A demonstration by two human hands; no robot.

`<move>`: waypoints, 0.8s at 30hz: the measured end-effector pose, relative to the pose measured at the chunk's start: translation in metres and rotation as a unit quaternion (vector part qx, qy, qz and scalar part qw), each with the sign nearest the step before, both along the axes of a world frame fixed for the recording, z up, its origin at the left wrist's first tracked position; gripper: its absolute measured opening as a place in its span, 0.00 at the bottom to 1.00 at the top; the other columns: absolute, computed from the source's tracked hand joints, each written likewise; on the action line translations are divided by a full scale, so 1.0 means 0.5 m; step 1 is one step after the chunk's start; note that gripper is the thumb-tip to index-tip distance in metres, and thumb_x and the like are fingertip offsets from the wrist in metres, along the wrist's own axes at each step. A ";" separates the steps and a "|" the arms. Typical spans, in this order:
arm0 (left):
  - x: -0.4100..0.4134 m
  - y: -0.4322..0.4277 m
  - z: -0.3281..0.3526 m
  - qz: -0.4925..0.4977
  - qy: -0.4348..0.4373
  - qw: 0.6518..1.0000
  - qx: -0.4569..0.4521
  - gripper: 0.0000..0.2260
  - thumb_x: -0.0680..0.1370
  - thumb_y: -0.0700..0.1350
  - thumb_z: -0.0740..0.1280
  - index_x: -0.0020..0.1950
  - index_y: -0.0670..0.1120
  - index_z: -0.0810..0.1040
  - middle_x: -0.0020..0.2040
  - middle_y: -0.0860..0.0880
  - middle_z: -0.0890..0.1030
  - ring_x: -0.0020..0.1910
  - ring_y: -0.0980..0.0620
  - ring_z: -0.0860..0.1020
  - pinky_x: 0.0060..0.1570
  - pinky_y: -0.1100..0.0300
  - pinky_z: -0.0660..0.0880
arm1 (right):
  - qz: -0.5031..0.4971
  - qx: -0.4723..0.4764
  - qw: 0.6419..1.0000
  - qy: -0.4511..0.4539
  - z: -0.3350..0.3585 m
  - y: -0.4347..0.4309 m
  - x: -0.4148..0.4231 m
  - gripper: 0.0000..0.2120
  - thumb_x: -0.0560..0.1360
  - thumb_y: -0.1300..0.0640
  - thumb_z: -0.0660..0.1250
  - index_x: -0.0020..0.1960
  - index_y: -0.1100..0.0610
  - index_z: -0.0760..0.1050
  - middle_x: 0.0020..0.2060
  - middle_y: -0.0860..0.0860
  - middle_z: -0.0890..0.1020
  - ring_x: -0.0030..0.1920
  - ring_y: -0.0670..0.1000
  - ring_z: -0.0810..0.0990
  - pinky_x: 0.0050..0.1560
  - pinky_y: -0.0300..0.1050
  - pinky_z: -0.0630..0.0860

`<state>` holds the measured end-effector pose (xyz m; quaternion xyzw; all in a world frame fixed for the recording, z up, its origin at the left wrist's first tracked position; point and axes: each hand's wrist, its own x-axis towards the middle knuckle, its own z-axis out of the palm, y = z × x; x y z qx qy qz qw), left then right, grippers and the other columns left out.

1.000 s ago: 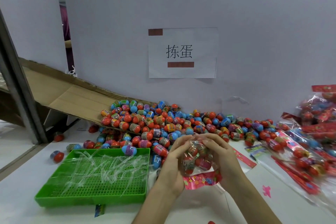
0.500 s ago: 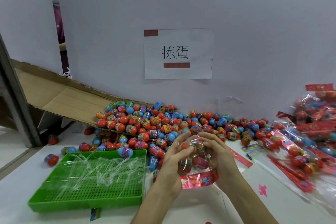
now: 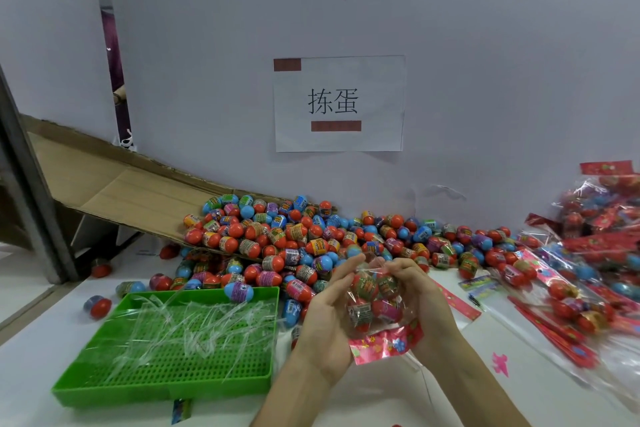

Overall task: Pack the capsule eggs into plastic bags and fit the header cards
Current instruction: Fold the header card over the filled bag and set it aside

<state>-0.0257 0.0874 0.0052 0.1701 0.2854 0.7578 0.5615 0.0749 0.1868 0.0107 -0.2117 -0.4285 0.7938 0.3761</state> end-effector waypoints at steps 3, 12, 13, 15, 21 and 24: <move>0.001 0.000 0.002 -0.003 -0.015 1.000 0.001 0.13 0.77 0.45 0.67 0.57 0.48 0.87 0.64 0.39 0.83 0.62 0.39 0.83 0.62 0.42 0.79 | 0.001 -0.001 1.000 0.014 -0.003 0.004 0.003 0.13 0.76 0.63 0.62 0.37 0.55 0.81 0.54 0.56 0.86 0.58 0.58 0.82 0.51 0.55 0.80; 0.000 -0.018 0.012 -0.053 -0.016 0.998 0.038 0.05 0.78 0.45 0.69 0.52 0.46 0.80 0.66 0.37 0.81 0.59 0.38 0.83 0.61 0.40 0.80 | 0.039 -0.014 0.998 0.042 0.011 0.000 0.011 0.08 0.71 0.62 0.67 0.36 0.54 0.81 0.51 0.53 0.85 0.51 0.56 0.84 0.52 0.56 0.80; 0.001 -0.020 0.013 -0.057 -0.016 0.997 0.046 0.04 0.76 0.45 0.71 0.48 0.45 0.80 0.67 0.37 0.81 0.60 0.37 0.83 0.61 0.39 0.79 | 0.043 -0.014 0.998 0.047 0.012 -0.001 0.011 0.08 0.71 0.62 0.67 0.36 0.54 0.81 0.51 0.53 0.85 0.51 0.56 0.84 0.52 0.56 0.80; 0.000 -0.024 0.015 -0.061 -0.011 0.996 0.056 0.04 0.73 0.45 0.73 0.43 0.46 0.80 0.68 0.37 0.80 0.61 0.37 0.82 0.65 0.38 0.76 | 0.051 -0.013 0.997 0.061 0.015 -0.002 0.012 0.08 0.70 0.63 0.66 0.35 0.55 0.80 0.49 0.53 0.85 0.49 0.55 0.84 0.50 0.54 0.80; -0.012 -0.022 0.000 -0.063 -0.008 0.997 0.044 0.11 0.80 0.44 0.64 0.40 0.47 0.81 0.60 0.40 0.84 0.55 0.40 0.84 0.58 0.42 0.79 | 0.057 -0.003 0.997 0.048 0.023 -0.002 0.019 0.05 0.68 0.61 0.69 0.35 0.54 0.80 0.52 0.53 0.84 0.52 0.56 0.82 0.50 0.55 0.79; -0.011 -0.022 0.001 -0.065 -0.025 0.997 0.030 0.09 0.81 0.44 0.65 0.43 0.49 0.82 0.61 0.40 0.83 0.60 0.38 0.81 0.68 0.39 0.72 | 0.066 0.009 0.997 0.049 0.030 -0.002 0.022 0.06 0.68 0.60 0.68 0.33 0.54 0.79 0.50 0.52 0.84 0.52 0.55 0.82 0.52 0.54 0.79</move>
